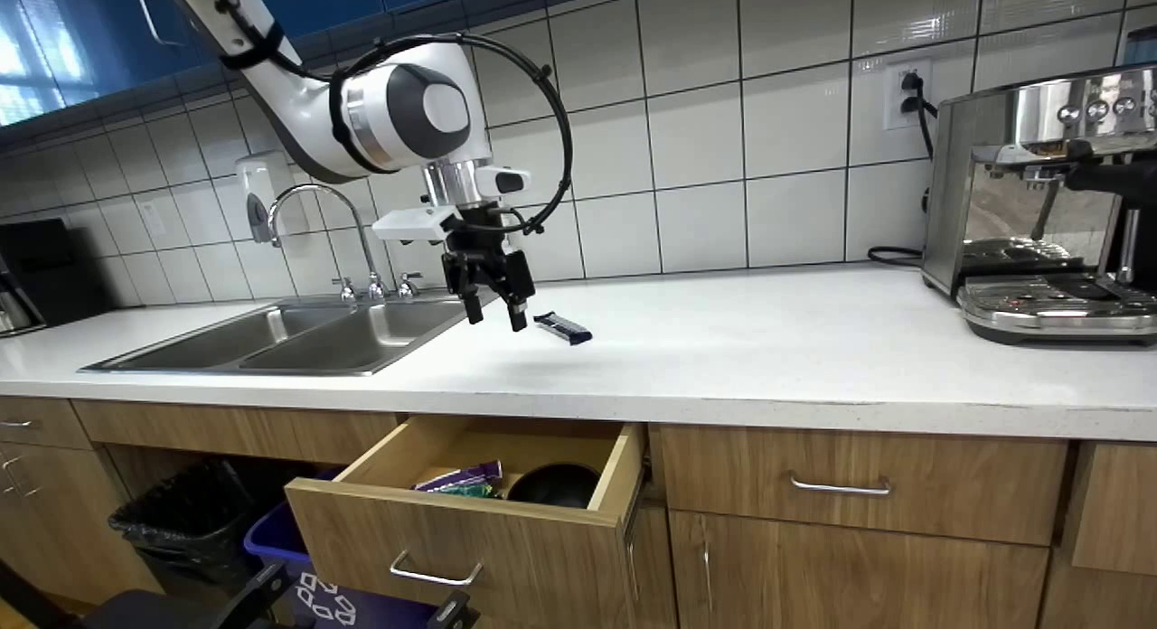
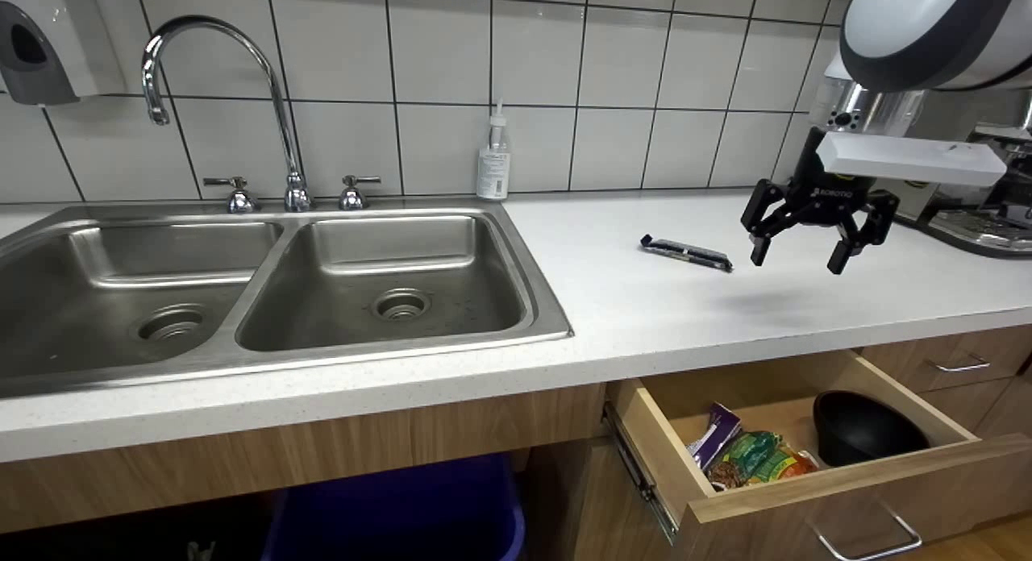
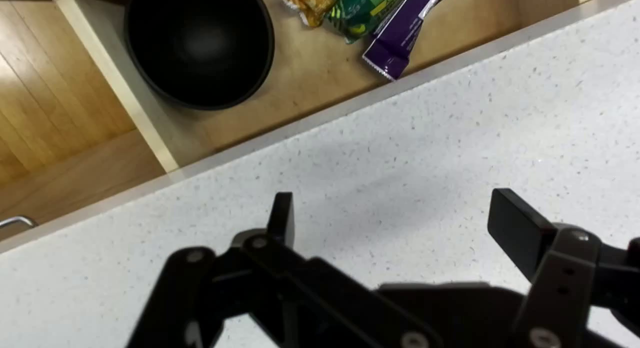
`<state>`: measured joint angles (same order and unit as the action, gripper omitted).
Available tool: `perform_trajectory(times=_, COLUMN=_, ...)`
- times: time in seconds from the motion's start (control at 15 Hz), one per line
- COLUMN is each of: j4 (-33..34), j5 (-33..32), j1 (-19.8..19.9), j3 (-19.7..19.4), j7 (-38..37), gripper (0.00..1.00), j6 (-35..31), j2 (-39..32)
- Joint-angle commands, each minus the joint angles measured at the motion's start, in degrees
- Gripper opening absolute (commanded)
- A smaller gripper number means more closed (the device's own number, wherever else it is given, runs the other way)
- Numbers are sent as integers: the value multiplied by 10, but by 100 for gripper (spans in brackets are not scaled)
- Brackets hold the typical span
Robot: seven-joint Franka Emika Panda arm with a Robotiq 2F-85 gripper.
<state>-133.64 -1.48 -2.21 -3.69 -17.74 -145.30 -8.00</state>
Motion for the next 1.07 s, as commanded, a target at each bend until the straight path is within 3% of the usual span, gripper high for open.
perform_trajectory(times=0.0, j4=68, j5=-22, j1=12, j3=2, j7=52, gripper=100, j6=26, j2=-42)
perform_trajectory(times=0.2, j4=100, j5=-11, j1=15, j3=6, j7=92, gripper=100, j6=23, j2=-66)
perform_trajectory(times=0.27, j4=65, j5=-12, j1=9, j3=3, j7=62, gripper=100, j6=4, j2=-45)
perform_trajectory(times=1.0, j4=84, j5=-29, j1=4, j3=-2, j7=68, gripper=100, j6=-17, j2=-70)
